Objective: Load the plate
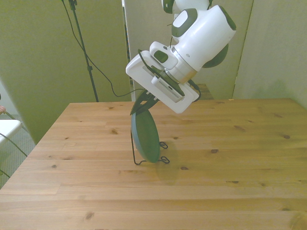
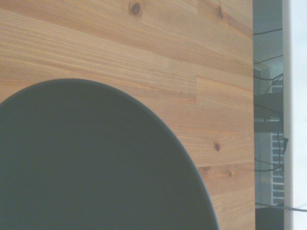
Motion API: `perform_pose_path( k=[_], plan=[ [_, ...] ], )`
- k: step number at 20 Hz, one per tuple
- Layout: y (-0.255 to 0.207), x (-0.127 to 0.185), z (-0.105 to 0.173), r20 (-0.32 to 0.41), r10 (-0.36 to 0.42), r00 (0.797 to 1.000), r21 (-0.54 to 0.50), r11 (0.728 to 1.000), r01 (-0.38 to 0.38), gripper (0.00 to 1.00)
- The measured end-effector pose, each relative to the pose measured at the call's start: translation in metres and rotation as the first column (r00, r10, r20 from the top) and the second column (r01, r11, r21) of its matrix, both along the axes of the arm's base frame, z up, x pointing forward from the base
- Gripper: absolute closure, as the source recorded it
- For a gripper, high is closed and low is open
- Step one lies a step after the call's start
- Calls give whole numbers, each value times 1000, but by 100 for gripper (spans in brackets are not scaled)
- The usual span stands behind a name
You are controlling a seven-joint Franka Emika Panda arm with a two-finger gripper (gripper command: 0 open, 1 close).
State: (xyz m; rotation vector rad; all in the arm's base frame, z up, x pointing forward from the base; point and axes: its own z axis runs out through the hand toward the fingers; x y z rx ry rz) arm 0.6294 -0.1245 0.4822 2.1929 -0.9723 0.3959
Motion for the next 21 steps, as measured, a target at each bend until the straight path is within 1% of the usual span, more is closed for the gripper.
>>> perform_pose_path(
  k=[7, 11, 14, 16, 19, 21],
  plan=[
    [0, -4, -3, -5, 1, 1000, 7, 1000, 0, 0],
    [4, -9, 9, 10, 7, 1000, 33, 999, -7, 0],
    [13, -15, 30, 38, 13, 999, 83, 996, -16, 0],
    [23, -19, 51, 65, 10, 998, 149, 989, -20, 0],
    [45, -25, 89, 96, -11, 995, 277, 961, -16, 0],
    [59, -30, 111, 100, -20, 995, 351, 936, -17, 0]
  ],
)
